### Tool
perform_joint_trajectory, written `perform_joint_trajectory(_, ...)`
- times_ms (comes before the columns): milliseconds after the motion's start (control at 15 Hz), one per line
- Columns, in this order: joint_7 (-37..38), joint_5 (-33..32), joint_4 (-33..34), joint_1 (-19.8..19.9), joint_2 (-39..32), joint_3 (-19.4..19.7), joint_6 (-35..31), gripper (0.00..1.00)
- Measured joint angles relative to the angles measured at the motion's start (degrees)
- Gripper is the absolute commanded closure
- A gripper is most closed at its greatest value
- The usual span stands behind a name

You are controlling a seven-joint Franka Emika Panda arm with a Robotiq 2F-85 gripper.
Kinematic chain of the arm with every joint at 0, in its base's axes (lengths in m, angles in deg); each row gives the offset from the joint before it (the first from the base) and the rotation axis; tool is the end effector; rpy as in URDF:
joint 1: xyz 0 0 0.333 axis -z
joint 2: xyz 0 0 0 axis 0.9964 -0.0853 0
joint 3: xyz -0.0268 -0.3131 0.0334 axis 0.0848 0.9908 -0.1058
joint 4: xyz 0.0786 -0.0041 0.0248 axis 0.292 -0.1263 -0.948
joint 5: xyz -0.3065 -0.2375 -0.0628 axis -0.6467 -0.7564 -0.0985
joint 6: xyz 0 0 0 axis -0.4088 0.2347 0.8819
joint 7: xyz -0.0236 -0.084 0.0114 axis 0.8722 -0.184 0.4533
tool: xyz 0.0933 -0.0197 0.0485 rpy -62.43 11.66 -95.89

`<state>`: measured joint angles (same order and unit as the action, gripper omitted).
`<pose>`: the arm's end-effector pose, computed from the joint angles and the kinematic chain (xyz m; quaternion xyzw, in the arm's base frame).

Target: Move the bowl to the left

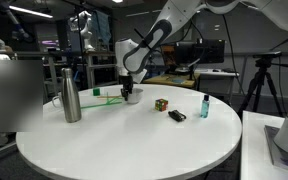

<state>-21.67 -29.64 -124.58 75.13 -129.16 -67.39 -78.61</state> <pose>0.7209 0.0732 0.2076 0.9694 0.1828 0.0759 0.1450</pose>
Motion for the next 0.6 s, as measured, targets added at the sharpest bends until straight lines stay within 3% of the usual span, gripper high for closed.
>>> perform_joint_trajectory(600, 1.84, -1.69, 0.08, -1.37, 0.99, 1.53, -0.19, 0.00)
